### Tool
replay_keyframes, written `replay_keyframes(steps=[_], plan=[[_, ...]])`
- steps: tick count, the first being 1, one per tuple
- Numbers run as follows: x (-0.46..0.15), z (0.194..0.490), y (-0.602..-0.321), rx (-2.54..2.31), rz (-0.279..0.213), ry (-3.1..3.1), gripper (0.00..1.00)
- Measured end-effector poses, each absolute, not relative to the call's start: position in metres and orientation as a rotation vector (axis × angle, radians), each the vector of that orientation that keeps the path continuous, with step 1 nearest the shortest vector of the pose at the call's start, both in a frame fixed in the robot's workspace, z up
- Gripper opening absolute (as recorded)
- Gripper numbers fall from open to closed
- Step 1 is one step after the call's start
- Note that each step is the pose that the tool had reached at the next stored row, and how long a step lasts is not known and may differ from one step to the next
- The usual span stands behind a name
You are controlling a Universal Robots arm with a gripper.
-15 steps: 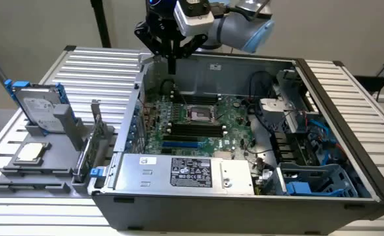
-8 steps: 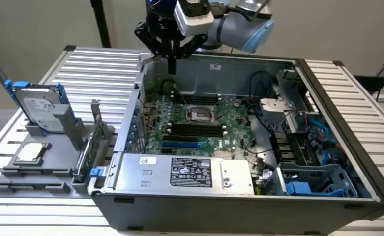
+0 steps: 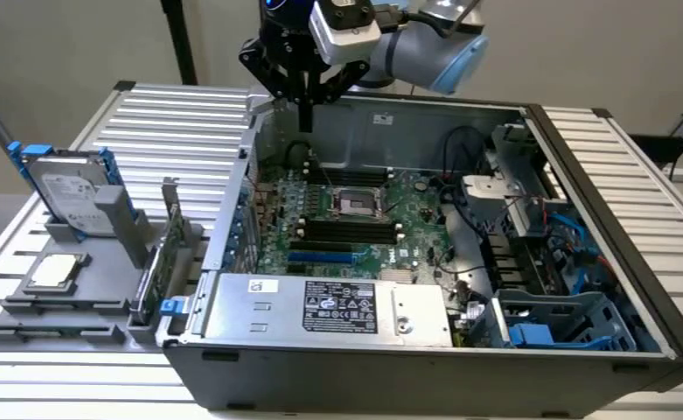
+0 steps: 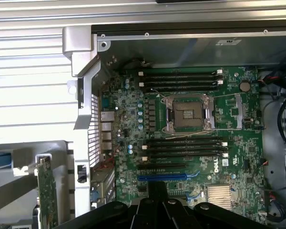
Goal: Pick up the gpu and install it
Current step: 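Reach for the gpu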
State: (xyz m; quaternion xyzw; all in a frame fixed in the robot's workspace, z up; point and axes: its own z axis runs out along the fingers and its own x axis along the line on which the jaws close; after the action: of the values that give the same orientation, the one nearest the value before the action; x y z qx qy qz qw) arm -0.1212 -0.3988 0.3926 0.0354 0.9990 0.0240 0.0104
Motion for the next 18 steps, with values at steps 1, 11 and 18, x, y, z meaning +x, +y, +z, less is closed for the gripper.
replay_keyframes(steps=[1,11,18], plan=[[-0.121,0.393,-0.399,0.110,0.075,3.118,0.11],[-0.140,0.393,-0.413,0.110,0.075,3.115,0.11],[-0.169,0.393,-0.431,0.110,0.075,3.110,0.11]])
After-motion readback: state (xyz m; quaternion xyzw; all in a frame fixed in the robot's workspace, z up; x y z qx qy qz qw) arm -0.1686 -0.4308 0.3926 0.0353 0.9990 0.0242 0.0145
